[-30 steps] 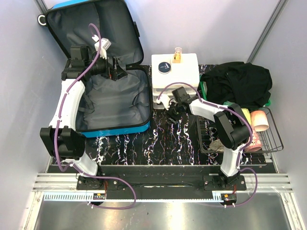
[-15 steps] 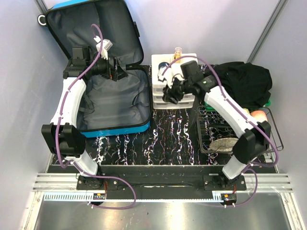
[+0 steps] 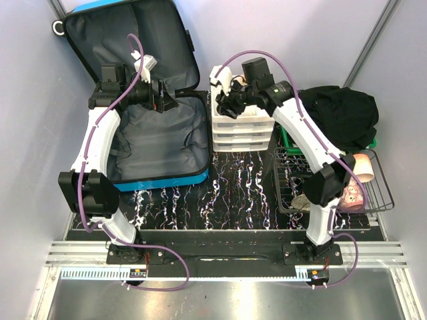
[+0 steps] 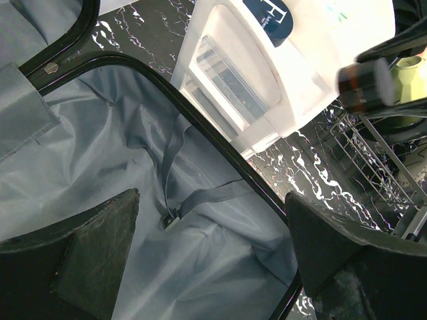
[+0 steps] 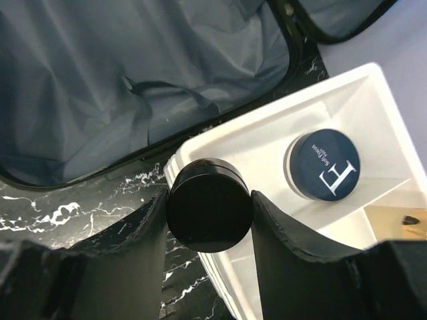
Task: Open, take out, and arrange the luggage
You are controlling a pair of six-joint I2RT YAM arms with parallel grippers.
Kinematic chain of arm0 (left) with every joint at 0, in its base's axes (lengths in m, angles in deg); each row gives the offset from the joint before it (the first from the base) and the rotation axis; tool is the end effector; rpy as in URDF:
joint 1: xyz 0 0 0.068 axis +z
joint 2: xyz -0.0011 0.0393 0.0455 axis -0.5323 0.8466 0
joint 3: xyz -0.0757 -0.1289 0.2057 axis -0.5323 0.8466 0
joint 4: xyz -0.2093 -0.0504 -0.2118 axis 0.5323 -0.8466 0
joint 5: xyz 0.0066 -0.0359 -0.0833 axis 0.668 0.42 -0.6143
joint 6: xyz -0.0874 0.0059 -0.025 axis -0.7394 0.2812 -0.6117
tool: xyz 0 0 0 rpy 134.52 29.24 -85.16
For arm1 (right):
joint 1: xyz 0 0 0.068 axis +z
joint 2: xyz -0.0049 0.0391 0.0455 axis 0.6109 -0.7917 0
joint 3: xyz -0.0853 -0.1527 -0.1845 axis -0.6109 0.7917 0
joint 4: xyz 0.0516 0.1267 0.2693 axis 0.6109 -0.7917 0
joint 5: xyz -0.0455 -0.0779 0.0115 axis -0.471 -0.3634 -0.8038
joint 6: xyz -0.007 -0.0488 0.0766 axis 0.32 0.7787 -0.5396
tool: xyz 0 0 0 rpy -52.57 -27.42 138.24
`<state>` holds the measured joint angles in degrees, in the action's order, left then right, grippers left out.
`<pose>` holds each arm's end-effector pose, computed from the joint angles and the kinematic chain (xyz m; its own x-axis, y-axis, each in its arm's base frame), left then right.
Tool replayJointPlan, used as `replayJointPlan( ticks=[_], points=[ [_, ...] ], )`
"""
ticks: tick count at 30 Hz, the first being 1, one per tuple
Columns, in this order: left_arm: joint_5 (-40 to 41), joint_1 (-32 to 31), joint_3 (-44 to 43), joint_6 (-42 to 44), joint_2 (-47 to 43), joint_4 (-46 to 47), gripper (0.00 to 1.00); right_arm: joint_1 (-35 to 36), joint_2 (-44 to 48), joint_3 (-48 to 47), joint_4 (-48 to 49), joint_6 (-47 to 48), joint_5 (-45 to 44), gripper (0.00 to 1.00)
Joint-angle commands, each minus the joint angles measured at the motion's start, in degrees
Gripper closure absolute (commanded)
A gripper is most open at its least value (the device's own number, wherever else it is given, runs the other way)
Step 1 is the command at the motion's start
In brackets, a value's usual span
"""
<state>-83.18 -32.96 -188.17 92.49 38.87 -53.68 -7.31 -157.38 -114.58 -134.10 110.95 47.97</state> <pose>0.4406 -0.0630 0.3640 -0.4977 0.0498 -0.8659 0.6281 0.7092 -0.3203 0.4081 0.2760 0.3808 0.0671 -0.5994 -0.7977 -0.8829 0.3367 -0.3273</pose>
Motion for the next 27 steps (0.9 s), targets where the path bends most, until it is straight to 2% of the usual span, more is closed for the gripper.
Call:
replayJointPlan(
  ticks=[1,8,16,27],
  points=[
    [-1.4,0.1,-1.2,0.6,-0.7,2.8,0.06,0.0,-3.8,-5.8,-3.6,2.1,-3.1,0.68],
    [-1.4,0.3,1.5,1.3,-1.9,2.7,0.06,-0.6,-10.6,-16.2,-9.5,1.5,-3.7,0.68],
    [-1.7,0.5,3.3,1.6,-2.4,2.7,0.06,-1.0,-14.3,-19.2,-11.5,0.3,-3.8,0.67],
    [-1.8,0.7,3.5,1.8,-2.0,2.4,0.06,-1.2,-15.5,-20.4,-12.5,-1.0,-4.6,0.47]
  ],
)
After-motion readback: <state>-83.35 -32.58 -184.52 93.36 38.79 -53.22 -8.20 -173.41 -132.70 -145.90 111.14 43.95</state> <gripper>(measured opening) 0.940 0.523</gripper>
